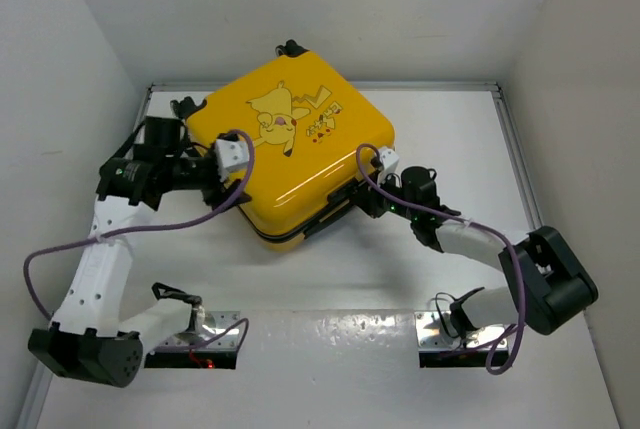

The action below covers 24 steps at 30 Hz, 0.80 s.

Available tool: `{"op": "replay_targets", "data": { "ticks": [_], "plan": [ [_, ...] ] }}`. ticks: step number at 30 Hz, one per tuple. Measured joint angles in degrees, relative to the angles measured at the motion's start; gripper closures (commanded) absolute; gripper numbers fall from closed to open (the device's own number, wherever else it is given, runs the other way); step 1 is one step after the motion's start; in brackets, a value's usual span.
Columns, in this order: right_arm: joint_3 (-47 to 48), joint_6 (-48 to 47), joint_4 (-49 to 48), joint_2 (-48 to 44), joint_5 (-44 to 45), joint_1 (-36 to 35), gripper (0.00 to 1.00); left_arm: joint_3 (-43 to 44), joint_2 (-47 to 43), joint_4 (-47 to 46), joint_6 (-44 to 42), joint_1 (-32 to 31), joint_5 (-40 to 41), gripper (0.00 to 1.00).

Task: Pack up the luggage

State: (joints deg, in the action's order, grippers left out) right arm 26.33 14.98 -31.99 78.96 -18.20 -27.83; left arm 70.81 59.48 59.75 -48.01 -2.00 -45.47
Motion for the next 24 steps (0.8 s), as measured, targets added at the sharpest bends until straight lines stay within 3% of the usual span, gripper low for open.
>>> {"op": "replay_targets", "data": {
  "ticks": [5, 9, 12, 16, 19, 24],
  "plan": [
    [1.33, -1.68, 6.16, -3.34, 0.83, 0.48, 1.0, 2.36, 2.89, -4.07, 9.88, -19.08, 3.32, 0.34],
    [2.67, -3.1, 11.91, -4.55, 1.4, 0.81, 1.0, -0.15, 4.5, -10.97, 23.06, -35.69, 12.17, 0.4],
    [4.55, -3.26, 15.52, -4.55, 1.73, 0.81, 1.0, -2.95, 6.73, -16.76, 30.86, -45.88, 18.73, 0.38],
    [5.27, -1.66, 16.65, -4.11, 2.4, 1.03, 1.0, -4.76, 11.41, -21.97, 38.91, -53.96, 28.11, 0.38],
    [5.77, -0.11, 16.15, -3.04, 2.75, 2.23, 1.0, -4.76, 17.09, -26.23, 43.8, -59.78, 38.56, 0.44],
    [5.73, 1.77, 14.84, -2.29, 0.92, 3.54, 1.0, -3.06, 28.04, -29.68, 47.89, -63.67, 50.86, 0.53]
  ]
}}
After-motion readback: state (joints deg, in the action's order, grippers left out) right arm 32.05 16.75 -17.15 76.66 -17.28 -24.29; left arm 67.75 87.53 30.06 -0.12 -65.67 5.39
